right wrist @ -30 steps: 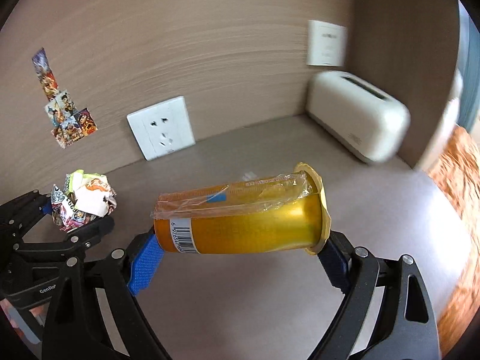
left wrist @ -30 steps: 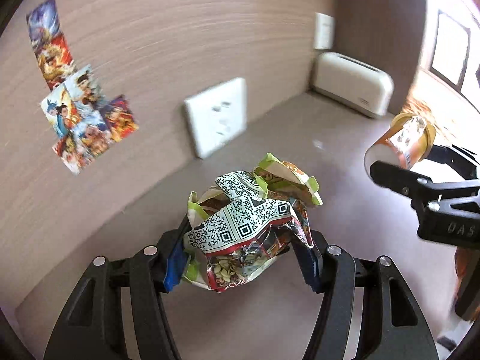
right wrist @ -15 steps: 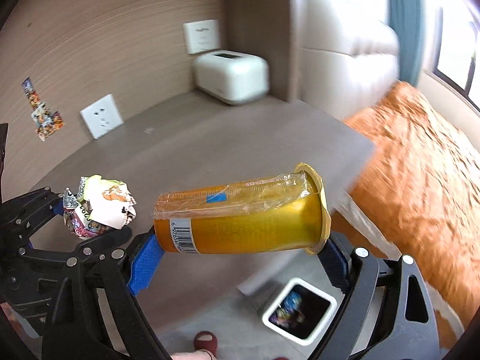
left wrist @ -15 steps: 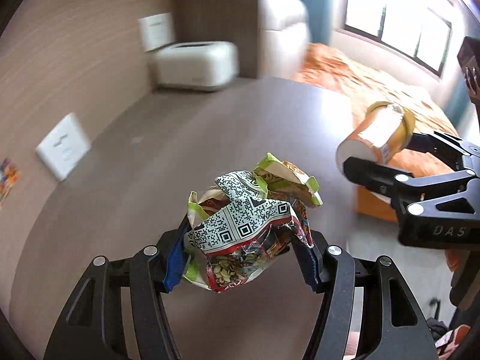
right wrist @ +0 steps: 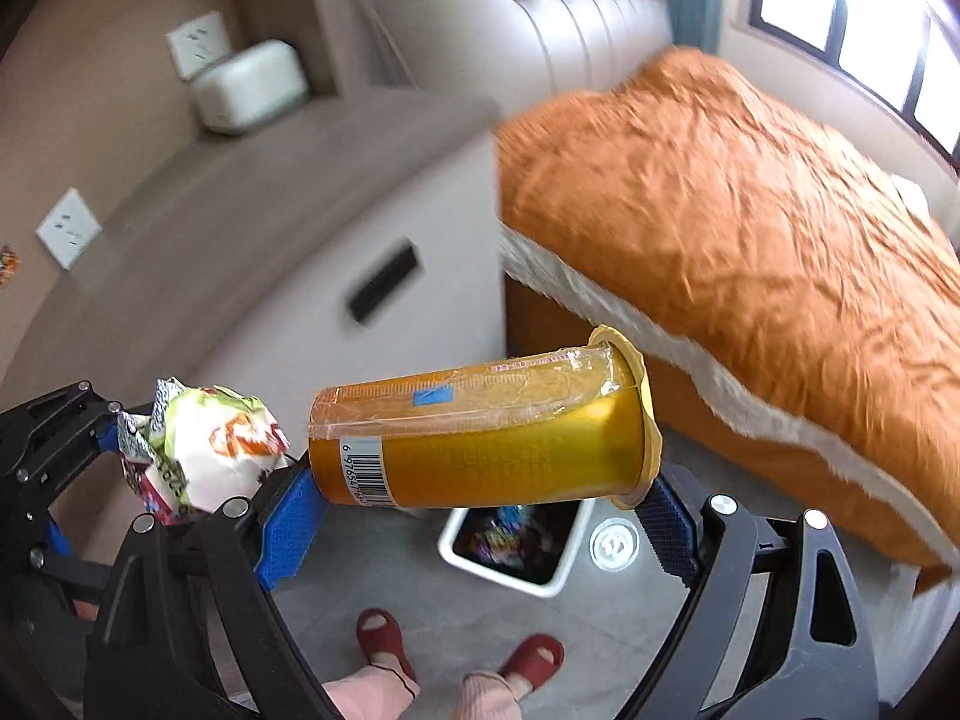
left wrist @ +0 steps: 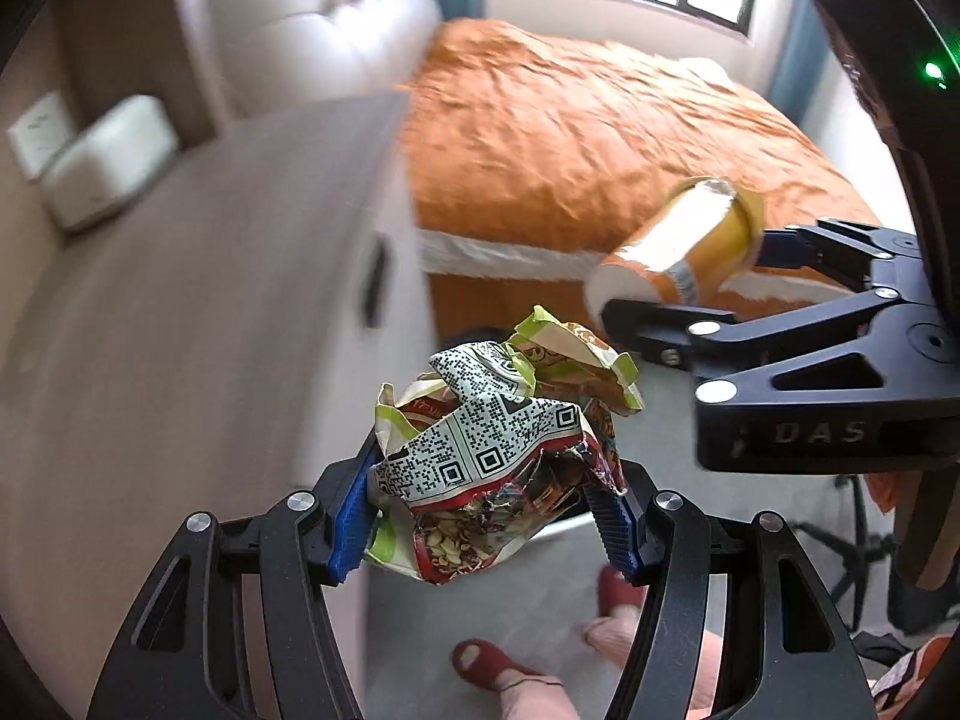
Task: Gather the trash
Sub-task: 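Carry wrapper and yellow cup over the white bin and open both tools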
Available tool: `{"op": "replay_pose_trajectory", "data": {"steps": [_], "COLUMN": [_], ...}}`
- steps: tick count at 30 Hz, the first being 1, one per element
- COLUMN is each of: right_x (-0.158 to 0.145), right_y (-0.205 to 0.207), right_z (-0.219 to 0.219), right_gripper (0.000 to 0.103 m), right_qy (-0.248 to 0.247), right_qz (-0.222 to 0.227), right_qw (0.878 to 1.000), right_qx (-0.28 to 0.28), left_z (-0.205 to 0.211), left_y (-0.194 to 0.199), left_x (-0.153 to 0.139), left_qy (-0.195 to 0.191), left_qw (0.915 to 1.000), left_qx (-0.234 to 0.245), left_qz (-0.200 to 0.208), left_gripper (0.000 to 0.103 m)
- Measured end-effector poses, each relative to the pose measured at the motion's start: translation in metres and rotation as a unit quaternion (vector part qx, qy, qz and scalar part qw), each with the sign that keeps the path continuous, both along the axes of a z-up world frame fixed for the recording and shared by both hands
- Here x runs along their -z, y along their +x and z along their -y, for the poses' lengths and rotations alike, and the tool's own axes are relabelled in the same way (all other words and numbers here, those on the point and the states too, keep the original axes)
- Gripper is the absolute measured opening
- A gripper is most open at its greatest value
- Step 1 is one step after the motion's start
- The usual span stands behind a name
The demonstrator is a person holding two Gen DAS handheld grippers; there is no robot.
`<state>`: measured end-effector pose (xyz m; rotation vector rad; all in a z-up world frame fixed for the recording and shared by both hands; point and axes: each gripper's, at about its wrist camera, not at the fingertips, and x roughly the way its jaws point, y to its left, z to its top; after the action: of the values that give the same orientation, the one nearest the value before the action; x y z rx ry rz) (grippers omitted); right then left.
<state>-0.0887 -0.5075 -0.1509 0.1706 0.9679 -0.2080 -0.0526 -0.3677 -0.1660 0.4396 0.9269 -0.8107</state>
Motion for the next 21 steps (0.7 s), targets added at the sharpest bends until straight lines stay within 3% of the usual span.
{"op": "replay_pose_trajectory", "data": {"steps": [7, 14, 19, 21], "right_x": [0.086, 0.211, 0.282, 0.306], "right_y": [0.0, 0.015, 0.023, 0.024], "right_z": [0.044, 0.078, 0.087, 0.088], "right_gripper": [0.09, 0.09, 0.09, 0.09], "right_qy": [0.03, 0.056, 0.067, 0.063], "right_qz": [-0.047, -0.099, -0.124, -0.133], "right_qw": [0.998, 0.991, 0.988, 0.987], "right_qx": [0.037, 0.073, 0.065, 0.067], "left_z": [0.053, 0.084, 0.094, 0.095], "left_y": [-0.002, 0.012, 0.019, 0.021], "left_x": [0.105, 0.229, 0.299, 0.33], "left_qy": [0.032, 0.062, 0.073, 0.079], "left_qw": [0.9976, 0.9912, 0.9886, 0.9872], "left_qx": [0.039, 0.049, 0.043, 0.037], "left_qz": [-0.048, -0.106, -0.125, -0.133], "left_gripper": [0.061, 0.061, 0.062, 0.076]}}
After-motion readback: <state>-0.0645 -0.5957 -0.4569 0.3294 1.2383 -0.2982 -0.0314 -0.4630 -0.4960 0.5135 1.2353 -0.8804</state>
